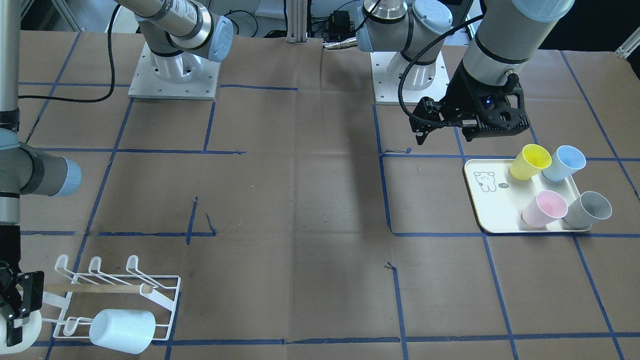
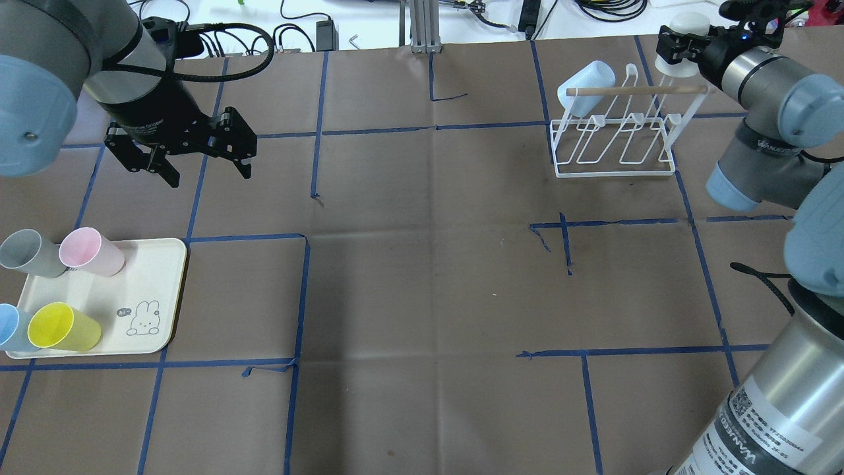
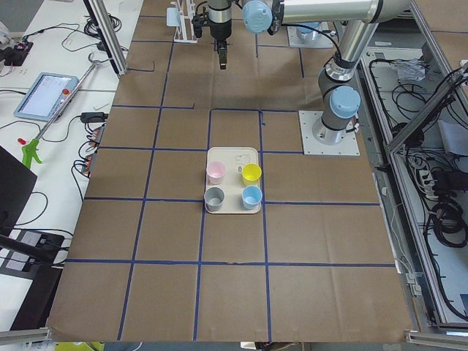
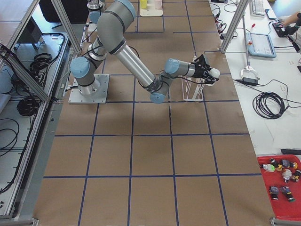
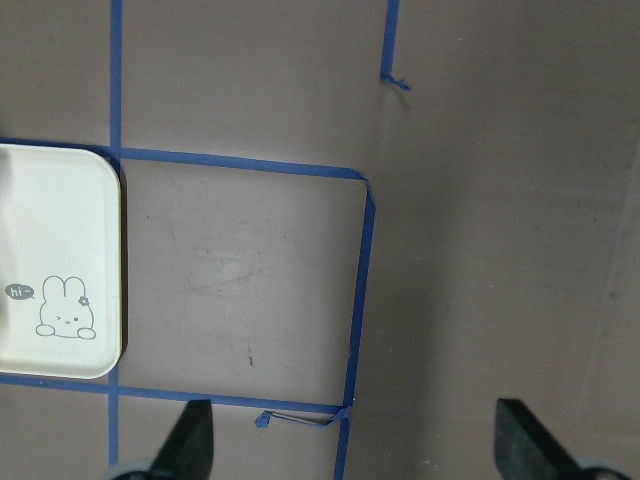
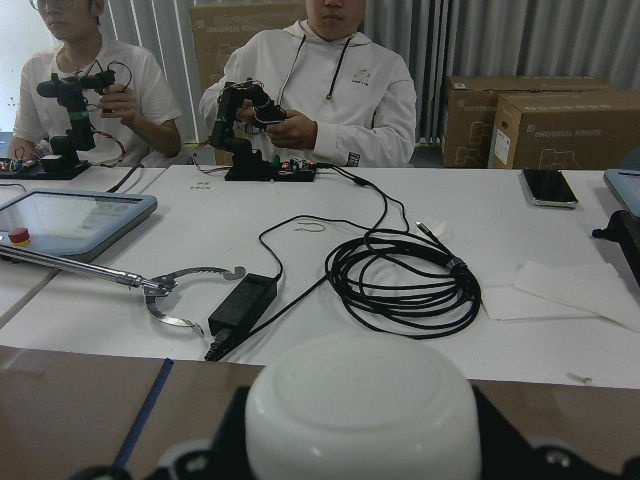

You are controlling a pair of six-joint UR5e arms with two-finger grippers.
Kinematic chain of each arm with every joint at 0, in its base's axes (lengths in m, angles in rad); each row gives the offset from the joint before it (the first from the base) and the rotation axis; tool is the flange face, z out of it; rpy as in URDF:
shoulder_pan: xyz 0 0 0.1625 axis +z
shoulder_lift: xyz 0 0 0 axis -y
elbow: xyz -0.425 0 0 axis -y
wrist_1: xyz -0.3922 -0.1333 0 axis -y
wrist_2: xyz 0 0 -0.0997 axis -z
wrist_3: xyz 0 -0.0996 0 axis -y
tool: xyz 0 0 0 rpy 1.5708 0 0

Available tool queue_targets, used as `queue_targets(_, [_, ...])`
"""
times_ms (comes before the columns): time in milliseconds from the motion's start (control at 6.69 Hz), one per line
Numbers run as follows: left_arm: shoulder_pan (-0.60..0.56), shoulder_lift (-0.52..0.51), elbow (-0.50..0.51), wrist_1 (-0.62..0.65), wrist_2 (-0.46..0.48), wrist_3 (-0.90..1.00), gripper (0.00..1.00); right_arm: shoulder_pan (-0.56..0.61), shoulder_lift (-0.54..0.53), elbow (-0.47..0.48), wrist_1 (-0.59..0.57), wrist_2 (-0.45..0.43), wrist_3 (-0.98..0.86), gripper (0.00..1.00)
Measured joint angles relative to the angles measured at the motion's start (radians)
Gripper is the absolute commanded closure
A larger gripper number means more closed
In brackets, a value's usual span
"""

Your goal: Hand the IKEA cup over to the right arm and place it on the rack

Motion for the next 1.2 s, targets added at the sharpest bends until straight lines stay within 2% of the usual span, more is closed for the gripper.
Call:
queue_targets(149, [-0.005,0.001,0.001,0.006,-0.003,-0.002,0.01,0.001,-0.001,0.012,-0.003,-0.001,0.004,0.02])
queue_targets(747, [-0.029,0.001,0.000,0.025,0.006,-0.004,0.01,0.003,-0.012,0.018,0.010,-0.003,0.012,0.00])
queue_targets(1195, [-0.029,0.009,-0.004,0.031,0.007,-0.004,0.01,0.025,-0.099,0.015,0.057,-0.002,0.012,0.00])
